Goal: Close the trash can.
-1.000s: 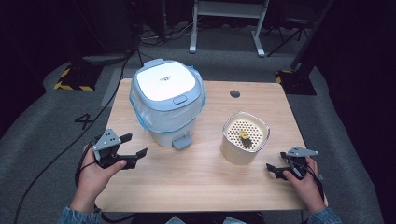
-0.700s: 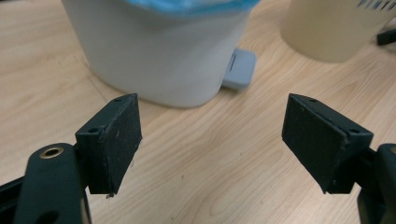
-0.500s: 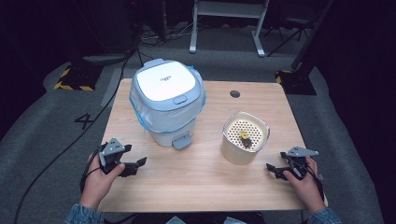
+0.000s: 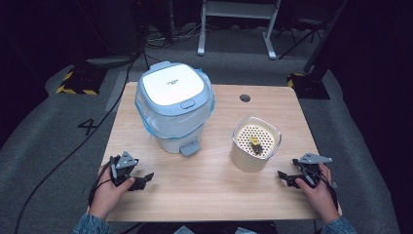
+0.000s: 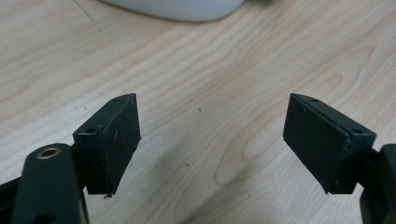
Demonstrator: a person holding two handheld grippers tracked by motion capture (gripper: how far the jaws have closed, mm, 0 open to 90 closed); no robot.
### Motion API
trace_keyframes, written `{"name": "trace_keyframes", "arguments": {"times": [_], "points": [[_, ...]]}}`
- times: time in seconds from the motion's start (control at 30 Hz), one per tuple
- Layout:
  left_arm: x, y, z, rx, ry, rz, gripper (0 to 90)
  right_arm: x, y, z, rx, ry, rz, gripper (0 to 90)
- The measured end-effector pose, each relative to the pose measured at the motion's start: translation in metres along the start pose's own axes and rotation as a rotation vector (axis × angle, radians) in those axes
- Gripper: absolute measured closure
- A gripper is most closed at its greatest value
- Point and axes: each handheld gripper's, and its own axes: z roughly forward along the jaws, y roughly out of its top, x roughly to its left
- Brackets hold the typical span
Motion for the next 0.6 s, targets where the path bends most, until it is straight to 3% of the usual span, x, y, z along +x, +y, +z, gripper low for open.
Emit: {"name": "trace_keyframes", "arguments": {"times": [0.13, 0.17, 0.27, 0.3, 0.4, 0.5, 0.6], "points": [[-0.002, -0.003, 0.006, 0.045, 0.001, 0.018, 18.2, 0.0, 0.0, 0.0, 0.0, 0.0, 0.0, 12.3], [-0.003, -0.004, 0.008, 0.08, -0.009, 0.007, 18.1, 0.0, 0.0, 0.0, 0.0, 0.0, 0.0, 12.3], [-0.004, -0.005, 0.01, 0.102, -0.007, 0.011, 17.6, 0.0, 0.0, 0.0, 0.0, 0.0, 0.0, 12.3], [-0.004, -0.004, 0.011, 0.103, 0.002, 0.027, 16.0, 0.0, 0.0, 0.0, 0.0, 0.0, 0.0, 12.3], [-0.005, -0.005, 0.012, 0.095, 0.009, 0.021, 15.5, 0.0, 0.0, 0.0, 0.0, 0.0, 0.0, 12.3], [-0.004, -0.009, 0.017, 0.038, 0.008, 0.026, 8.6, 0.0, 0.0, 0.0, 0.0, 0.0, 0.0, 12.3], [-0.004, -0.009, 0.018, 0.04, 0.013, 0.025, 8.1, 0.0, 0.0, 0.0, 0.0, 0.0, 0.0, 12.3]]}}
